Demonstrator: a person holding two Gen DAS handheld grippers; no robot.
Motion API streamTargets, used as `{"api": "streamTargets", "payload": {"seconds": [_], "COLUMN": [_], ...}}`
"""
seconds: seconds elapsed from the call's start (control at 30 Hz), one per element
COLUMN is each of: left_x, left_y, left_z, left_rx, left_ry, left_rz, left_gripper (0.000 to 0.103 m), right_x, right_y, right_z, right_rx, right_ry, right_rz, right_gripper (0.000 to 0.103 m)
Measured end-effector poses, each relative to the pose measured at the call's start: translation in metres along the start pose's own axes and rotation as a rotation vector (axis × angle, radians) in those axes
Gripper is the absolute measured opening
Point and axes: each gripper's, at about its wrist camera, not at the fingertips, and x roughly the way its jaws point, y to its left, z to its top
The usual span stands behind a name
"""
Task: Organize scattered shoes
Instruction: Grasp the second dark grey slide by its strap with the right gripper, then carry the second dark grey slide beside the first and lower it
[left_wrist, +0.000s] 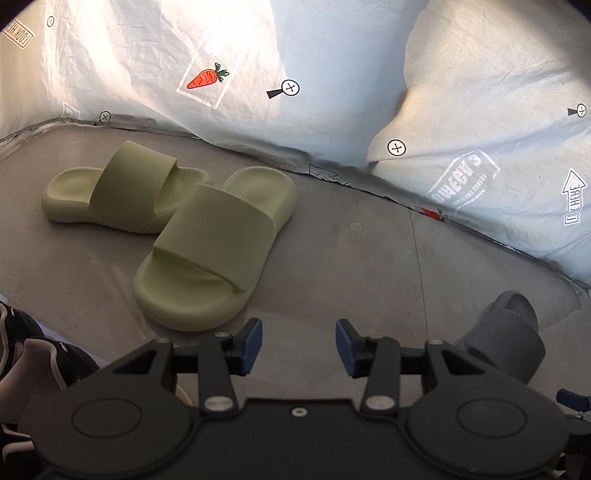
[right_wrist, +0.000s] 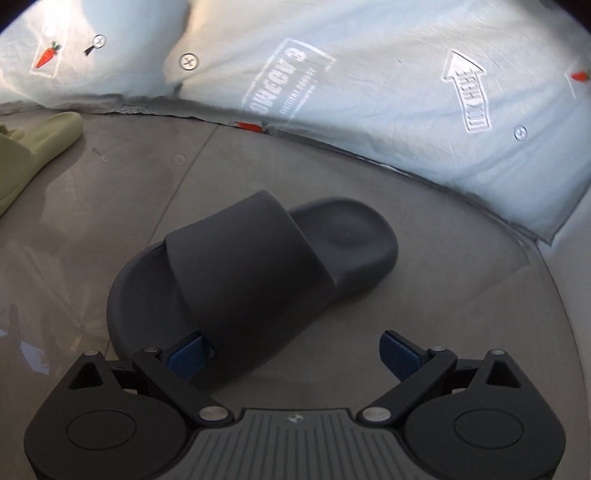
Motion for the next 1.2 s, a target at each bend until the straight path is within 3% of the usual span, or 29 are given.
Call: {"api": "streamTargets", "payload": {"seconds": [0.07,0.13,0.2,0.33,0.47,0.53,0.67,0.9,1.2], "left_x": [0.001,0.000,-0.001,-0.003,-0.005,-0.003,0.000,-0.002,-0.037], "left_y": [-0.005,-0.010,-0.014,-0.015,-0.009,-0.005,0.000,-0.001,-0.001], "left_z": [-0.002,-0.003,-0.004,-0.004,-0.005,-0.004,-0.004,-0.003,-0.008], "left_rx": [0.008,0.019,0.032,0.033,0.026,0.016,0.003,0.005,0.018], "left_ry": [0.007,0.008,0.007,0.004,0.001,0.006,0.016,0.007,-0.058], "left_rz": [-0.016,-0.026,-0.035,-0.044,-0.038,-0.036,-0.034,-0.043,-0.055], "left_gripper": [0.045,0.045,0.045,0.046,0.047,0.047,0.047,0.047,0.047], "right_x": [-0.011,-0.018,-0.023,0.004,0.035,0.049,0.073,0.072,0.010], "right_y": [-0.025,-0.027,-0.013,0.016,0.033,0.027,0.003,-0.005,-0.001], "right_z": [0.001,0.007,0.018,0.050,0.067,0.068,0.055,0.052,0.005], "right_rx": [0.259,0.384,0.403,0.327,0.304,0.337,0.480,0.397,0.199], "right_ry": [-0.009,-0.033,-0.063,-0.071,0.008,0.067,0.130,0.108,-0.016], "right_rz": [0.076,0.123,0.133,0.000,-0.152,-0.176,-0.095,0.014,0.180], "right_gripper": [0.099,0.100,0.103,0.103,0.103,0.103,0.103,0.101,0.099]}}
